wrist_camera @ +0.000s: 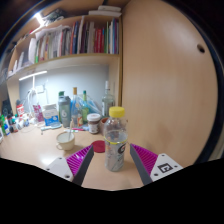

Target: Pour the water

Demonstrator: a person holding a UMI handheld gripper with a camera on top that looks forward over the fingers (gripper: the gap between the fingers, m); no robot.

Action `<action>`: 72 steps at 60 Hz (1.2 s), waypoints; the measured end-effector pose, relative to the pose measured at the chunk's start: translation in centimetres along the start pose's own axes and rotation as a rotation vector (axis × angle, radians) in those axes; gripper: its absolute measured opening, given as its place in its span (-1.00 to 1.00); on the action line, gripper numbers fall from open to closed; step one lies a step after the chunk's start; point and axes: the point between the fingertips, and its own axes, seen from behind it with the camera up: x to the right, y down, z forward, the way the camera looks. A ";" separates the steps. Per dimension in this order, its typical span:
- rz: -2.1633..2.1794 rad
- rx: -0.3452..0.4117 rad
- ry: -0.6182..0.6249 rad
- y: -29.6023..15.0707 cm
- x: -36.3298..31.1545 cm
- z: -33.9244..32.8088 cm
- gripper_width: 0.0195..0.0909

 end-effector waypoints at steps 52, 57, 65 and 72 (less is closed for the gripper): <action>-0.398 -0.108 0.116 -1.7 2.2 15.4 -0.23; -0.753 -0.132 0.169 -5.3 2.3 16.6 -0.23; -1.324 -0.088 0.235 -11.3 -0.3 18.2 -0.23; -1.796 0.016 0.313 -15.1 -4.4 19.6 -0.23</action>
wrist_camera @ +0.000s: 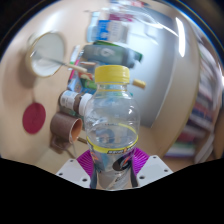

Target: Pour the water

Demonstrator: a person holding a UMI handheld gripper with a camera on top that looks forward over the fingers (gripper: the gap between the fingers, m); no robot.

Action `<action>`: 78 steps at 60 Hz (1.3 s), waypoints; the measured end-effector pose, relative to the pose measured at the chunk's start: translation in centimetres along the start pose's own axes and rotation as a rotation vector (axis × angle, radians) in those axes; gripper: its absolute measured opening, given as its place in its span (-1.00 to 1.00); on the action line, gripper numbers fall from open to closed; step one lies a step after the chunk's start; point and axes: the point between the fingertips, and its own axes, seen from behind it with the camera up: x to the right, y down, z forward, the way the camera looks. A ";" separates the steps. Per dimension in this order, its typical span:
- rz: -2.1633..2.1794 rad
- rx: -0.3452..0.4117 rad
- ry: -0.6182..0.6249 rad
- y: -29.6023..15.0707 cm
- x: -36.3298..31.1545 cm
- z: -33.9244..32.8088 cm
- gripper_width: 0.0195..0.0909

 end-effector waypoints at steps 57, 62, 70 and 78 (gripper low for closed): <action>1.626 0.253 -0.490 -7.0 -1.5 -2.0 -0.15; 1.755 0.250 -0.461 -6.8 -3.4 -1.2 -0.12; 1.806 0.234 -0.400 -5.6 -7.3 0.3 -0.10; 1.788 0.246 -0.473 -7.0 -11.3 1.1 -0.06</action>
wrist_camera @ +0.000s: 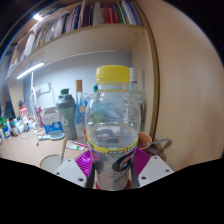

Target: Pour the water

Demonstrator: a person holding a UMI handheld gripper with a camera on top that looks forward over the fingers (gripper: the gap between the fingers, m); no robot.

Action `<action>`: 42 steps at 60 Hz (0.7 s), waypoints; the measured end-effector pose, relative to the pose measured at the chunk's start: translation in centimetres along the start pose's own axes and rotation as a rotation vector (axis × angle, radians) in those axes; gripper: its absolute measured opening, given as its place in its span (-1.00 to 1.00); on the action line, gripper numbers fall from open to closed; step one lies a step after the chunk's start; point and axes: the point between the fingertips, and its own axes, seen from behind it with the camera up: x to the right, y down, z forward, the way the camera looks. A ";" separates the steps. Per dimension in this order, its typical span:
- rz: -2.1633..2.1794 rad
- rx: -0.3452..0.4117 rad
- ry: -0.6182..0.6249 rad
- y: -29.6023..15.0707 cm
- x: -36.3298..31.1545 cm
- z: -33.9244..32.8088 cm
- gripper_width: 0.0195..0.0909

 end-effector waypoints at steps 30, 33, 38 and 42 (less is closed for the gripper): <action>-0.072 -0.022 0.007 3.2 0.0 0.6 0.14; -0.077 -0.060 0.032 3.6 0.6 0.2 0.39; -0.050 -0.070 0.051 3.3 1.0 -1.2 0.82; -0.016 -0.101 0.063 3.5 1.3 -2.7 0.83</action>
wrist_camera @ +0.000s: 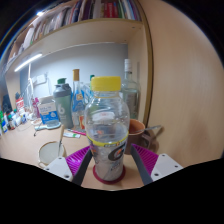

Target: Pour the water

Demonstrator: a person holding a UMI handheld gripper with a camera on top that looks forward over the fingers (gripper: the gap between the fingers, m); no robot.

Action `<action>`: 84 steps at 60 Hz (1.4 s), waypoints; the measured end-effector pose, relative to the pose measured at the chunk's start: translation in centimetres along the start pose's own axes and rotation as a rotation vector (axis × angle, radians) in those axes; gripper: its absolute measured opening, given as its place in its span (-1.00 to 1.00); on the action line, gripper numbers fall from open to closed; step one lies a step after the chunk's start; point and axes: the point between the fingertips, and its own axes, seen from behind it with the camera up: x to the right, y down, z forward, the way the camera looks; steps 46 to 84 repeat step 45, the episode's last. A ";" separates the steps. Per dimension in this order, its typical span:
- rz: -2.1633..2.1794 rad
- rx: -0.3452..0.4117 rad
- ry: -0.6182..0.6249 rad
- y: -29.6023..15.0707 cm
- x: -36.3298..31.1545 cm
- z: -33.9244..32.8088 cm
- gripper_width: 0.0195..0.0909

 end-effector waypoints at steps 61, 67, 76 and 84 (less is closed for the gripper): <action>0.107 -0.050 0.175 -1.5 -8.0 -40.5 0.80; 0.107 -0.050 0.175 -1.5 -8.0 -40.5 0.80; 0.107 -0.050 0.175 -1.5 -8.0 -40.5 0.80; 0.107 -0.050 0.175 -1.5 -8.0 -40.5 0.80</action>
